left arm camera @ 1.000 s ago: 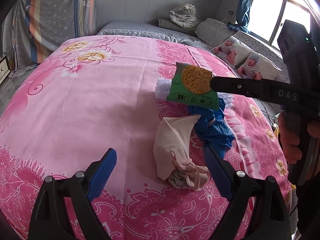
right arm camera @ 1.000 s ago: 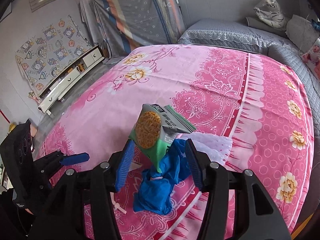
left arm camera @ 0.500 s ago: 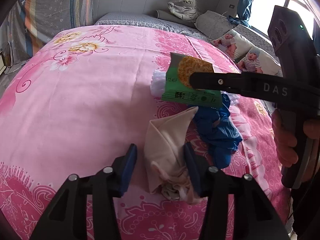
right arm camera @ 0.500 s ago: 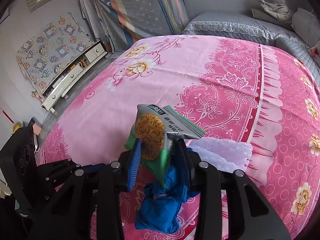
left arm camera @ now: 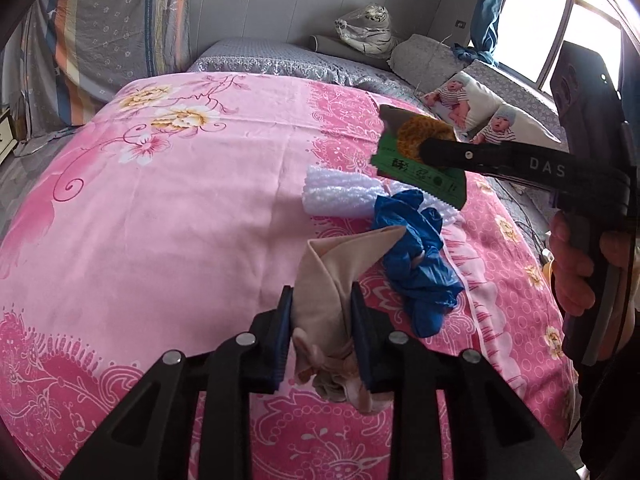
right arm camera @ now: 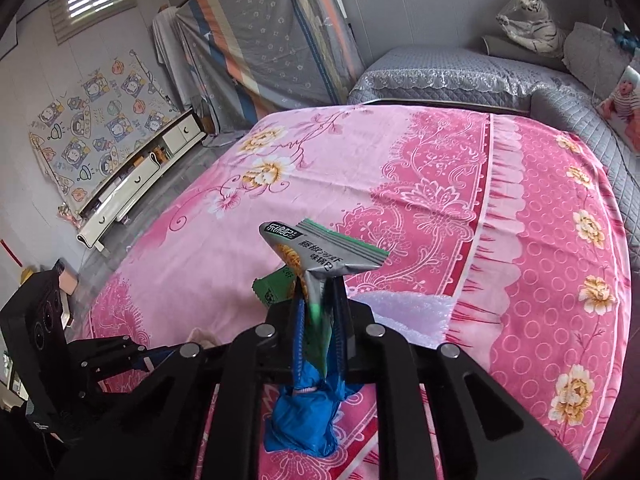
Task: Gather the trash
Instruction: 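Carry the beige cloth and green packet toward the yellow bin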
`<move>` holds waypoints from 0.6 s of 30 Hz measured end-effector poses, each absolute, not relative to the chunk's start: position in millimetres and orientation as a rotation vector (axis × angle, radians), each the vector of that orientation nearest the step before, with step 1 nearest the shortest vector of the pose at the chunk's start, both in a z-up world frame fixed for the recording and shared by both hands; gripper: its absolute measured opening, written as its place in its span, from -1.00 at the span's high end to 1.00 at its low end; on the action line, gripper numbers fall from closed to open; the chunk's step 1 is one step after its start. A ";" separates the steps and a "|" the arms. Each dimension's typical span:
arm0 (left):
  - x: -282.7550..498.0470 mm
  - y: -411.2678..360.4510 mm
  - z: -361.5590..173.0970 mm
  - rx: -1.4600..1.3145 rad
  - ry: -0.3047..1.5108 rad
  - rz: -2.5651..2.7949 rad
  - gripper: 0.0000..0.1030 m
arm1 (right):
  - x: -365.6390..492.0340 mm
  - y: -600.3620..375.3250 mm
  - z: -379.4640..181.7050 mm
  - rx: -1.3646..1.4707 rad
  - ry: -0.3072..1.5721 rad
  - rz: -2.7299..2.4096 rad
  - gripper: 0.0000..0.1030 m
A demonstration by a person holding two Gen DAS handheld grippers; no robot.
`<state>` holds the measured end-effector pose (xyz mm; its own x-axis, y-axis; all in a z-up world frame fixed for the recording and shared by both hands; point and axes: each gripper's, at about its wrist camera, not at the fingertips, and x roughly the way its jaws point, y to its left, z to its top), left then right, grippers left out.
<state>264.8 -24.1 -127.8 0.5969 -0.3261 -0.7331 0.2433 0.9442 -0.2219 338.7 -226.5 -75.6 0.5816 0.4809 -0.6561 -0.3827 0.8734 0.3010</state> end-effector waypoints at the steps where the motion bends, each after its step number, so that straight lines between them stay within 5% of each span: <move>1: 262.7 -21.6 -122.8 -0.104 0.858 -0.328 0.50 | 336.5 -230.7 -70.5 0.134 0.792 0.499 0.77; 18: 238.1 -37.2 -49.9 -0.083 0.687 -0.321 0.50 | 286.0 -298.9 -17.7 0.177 0.651 0.392 0.77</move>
